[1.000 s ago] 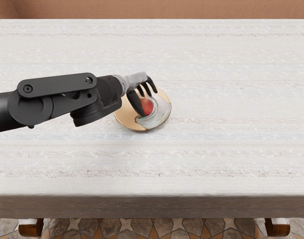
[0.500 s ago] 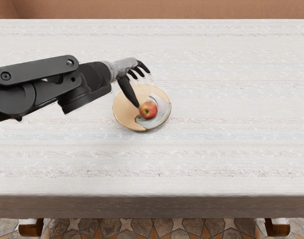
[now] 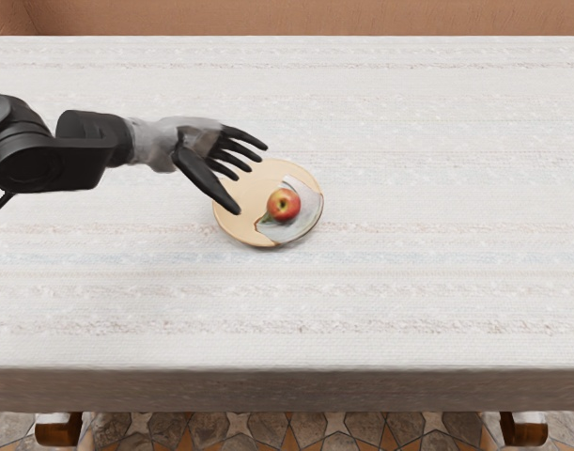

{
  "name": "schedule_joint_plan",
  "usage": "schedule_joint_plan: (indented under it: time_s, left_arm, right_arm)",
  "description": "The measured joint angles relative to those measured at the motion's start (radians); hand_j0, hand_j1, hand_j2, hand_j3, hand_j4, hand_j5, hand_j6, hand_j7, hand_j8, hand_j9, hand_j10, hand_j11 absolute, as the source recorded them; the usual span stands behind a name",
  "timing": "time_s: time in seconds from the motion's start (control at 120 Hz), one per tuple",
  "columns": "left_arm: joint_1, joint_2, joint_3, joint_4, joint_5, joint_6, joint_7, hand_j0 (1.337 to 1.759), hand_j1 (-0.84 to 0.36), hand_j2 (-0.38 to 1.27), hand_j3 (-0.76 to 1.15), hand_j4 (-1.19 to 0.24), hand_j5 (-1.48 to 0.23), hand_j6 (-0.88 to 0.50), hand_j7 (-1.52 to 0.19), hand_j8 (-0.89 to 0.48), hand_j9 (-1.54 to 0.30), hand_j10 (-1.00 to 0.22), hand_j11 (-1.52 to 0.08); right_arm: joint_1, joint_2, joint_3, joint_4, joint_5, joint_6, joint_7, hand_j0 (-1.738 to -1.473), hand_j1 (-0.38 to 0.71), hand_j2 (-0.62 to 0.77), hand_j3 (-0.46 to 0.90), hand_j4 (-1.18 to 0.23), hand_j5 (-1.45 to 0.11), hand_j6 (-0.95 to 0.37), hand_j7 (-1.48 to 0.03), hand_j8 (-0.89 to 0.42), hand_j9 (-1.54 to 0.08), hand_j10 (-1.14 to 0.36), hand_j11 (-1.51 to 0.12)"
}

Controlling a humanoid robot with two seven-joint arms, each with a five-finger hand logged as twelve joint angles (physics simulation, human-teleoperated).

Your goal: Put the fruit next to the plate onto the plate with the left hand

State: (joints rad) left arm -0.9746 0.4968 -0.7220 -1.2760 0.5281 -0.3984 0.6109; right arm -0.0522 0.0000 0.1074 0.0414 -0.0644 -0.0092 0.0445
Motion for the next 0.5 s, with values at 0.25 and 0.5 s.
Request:
schedule_joint_plan:
  time_s: [0.25,0.5]
  left_arm:
    - [0.108,-0.001,-0.322,0.255,-0.098,-0.193,0.0,1.658,0.04,0.05,0.0,-0.26,-0.33,-0.26,-0.33,-0.26,-0.33,-0.26,-0.33]
    - [0.137,-0.008,-0.427,0.508,-0.232,-0.211,0.0,1.658,0.04,0.05,0.0,-0.25,-0.33,-0.25,-0.33,-0.25,-0.33,-0.25,-0.33]
  right_arm:
    - [0.0,0.0,0.0,0.0,0.0,0.0,0.0,-1.658,-0.3,-0.01,0.0,-0.04,-0.05,-0.04,-0.05,-0.04,-0.05,-0.04,-0.05]
    - [0.0,0.0,0.0,0.0,0.0,0.0,0.0,-1.658,-0.3,-0.01,0.0,-0.04,-0.05,-0.04,-0.05,-0.04,-0.05,-0.04,-0.05]
